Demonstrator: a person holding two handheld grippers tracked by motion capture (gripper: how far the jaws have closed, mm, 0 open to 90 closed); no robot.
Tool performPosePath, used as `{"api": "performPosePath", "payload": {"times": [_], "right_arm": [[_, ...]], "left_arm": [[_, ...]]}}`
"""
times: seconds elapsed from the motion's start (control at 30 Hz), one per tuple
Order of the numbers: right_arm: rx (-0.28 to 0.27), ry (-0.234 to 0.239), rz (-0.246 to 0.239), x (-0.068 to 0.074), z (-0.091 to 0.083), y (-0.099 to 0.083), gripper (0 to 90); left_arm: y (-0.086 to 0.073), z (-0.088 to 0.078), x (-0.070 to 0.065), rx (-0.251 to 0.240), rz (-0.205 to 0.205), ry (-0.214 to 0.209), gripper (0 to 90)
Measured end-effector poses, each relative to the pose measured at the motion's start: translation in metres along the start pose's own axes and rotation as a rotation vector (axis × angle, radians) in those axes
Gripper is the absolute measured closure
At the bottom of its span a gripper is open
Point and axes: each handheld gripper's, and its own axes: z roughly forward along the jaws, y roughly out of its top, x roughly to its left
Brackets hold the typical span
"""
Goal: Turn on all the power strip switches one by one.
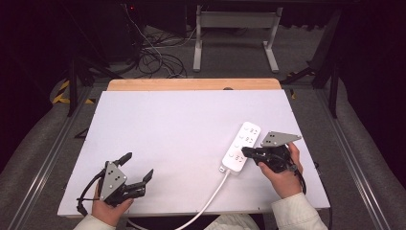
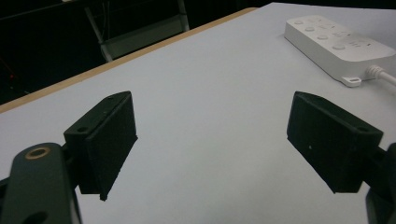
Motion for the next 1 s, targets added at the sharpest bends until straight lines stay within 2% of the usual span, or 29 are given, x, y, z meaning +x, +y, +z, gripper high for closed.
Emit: {"api": "performPosePath", "payload": {"times": [0.33, 0.4, 0.6, 0.83, 1.0], "right_arm": [[0.046, 0.014, 0.011, 0.0, 0.026, 0.01, 90.0], [0.052, 0.041, 0.017, -0.002, 0.033, 0.01, 90.0], [0.101, 0.019, 0.002, -0.004, 0.045, 0.008, 90.0], [0.118, 0.011, -0.002, -0.005, 0.054, 0.003, 90.0], [0.125, 0.012, -0.007, -0.005, 0.059, 0.0, 90.0]], "left_arm": [[0.0, 0.001, 0.0, 0.002, -0.001, -0.004, 16.5], [0.0, 0.001, 0.0, 0.005, 0.006, -0.003, 16.5], [0.0, 0.001, -0.001, 0.001, 0.002, -0.007, 16.5], [0.0, 0.001, 0.0, 0.002, 0.013, -0.005, 16.5], [0.0, 0.001, -0.001, 0.007, 0.003, -0.011, 16.5]]}}
